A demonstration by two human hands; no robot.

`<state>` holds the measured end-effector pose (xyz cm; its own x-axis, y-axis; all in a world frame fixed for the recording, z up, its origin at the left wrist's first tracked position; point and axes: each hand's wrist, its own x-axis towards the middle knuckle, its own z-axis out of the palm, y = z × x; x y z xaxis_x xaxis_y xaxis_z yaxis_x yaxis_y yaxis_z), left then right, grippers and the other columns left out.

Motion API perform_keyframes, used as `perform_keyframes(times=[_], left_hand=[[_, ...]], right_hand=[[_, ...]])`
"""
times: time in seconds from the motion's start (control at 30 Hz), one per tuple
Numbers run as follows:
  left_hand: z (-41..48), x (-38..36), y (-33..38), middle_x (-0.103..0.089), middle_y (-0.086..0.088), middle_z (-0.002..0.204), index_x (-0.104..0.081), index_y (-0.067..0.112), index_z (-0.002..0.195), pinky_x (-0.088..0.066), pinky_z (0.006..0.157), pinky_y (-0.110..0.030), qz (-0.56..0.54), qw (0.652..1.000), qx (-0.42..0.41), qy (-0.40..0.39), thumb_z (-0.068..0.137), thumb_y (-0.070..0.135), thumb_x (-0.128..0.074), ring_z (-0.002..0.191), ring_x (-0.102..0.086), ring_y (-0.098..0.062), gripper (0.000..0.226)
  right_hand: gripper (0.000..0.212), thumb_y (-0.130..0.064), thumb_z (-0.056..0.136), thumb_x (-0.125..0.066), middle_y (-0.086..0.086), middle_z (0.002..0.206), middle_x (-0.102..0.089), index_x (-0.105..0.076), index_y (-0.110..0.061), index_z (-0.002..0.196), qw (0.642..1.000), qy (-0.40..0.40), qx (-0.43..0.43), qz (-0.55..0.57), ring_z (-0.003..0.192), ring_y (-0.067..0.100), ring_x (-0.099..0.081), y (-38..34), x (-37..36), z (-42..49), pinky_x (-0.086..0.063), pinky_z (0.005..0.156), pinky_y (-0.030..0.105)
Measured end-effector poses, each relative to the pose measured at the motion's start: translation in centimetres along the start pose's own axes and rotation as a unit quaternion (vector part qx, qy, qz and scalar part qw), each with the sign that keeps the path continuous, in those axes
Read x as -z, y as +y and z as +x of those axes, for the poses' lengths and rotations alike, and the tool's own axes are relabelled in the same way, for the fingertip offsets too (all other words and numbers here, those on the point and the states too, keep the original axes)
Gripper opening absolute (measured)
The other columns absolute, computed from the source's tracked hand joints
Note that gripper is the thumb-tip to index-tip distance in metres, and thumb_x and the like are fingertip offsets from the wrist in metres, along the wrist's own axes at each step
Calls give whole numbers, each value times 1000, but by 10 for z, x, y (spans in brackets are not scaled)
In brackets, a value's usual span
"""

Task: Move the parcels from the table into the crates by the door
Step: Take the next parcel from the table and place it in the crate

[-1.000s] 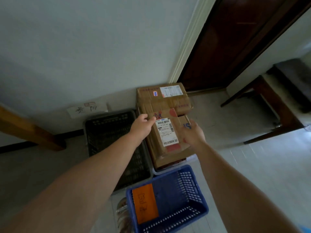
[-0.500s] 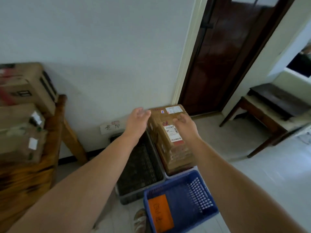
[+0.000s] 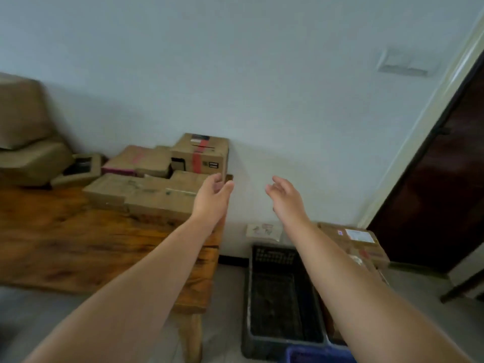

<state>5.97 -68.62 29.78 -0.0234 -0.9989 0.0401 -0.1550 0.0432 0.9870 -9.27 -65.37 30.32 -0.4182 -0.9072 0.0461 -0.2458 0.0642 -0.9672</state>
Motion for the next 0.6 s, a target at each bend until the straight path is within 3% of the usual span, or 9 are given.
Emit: perform_keyframes(times=[0.1, 0.37, 0.47, 0.6], left_hand=[[17, 77, -8, -52, 4, 132, -42, 26, 138, -39, 90, -28, 3, 998, 22, 60, 93, 39, -53, 118, -50, -15, 48], [70, 291, -39, -54, 3, 131, -41, 24, 138, -43, 79, -25, 35, 991, 23, 124, 94, 36, -52, 101, -50, -9, 46], [86, 354, -53, -52, 8, 126, -40, 25, 139, -44, 68, -14, 57, 989, 17, 137, 94, 37, -52, 92, -50, -4, 47], [114, 421, -73, -54, 2, 129, -42, 24, 137, -42, 85, -26, 47, 985, 41, 161, 92, 37, -55, 103, -49, -9, 48]], right_hand=[[46, -25, 96, -54, 7, 145, -44, -43, -18, 140, 999, -48, 17, 5, 131, 20, -44, -26, -74, -2, -40, 103, 38], [48, -31, 97, -52, 4, 148, -40, -40, -22, 143, 990, -134, 24, 24, 135, 19, -39, -80, -284, -15, -32, 97, 29], [49, -30, 97, -52, 5, 148, -40, -40, -20, 144, 990, -138, 21, 32, 134, 20, -39, -93, -346, -14, -33, 97, 30], [49, -27, 97, -53, 6, 148, -41, -40, -20, 143, 986, -161, -7, 49, 134, 20, -40, -101, -417, -10, -34, 92, 27]])
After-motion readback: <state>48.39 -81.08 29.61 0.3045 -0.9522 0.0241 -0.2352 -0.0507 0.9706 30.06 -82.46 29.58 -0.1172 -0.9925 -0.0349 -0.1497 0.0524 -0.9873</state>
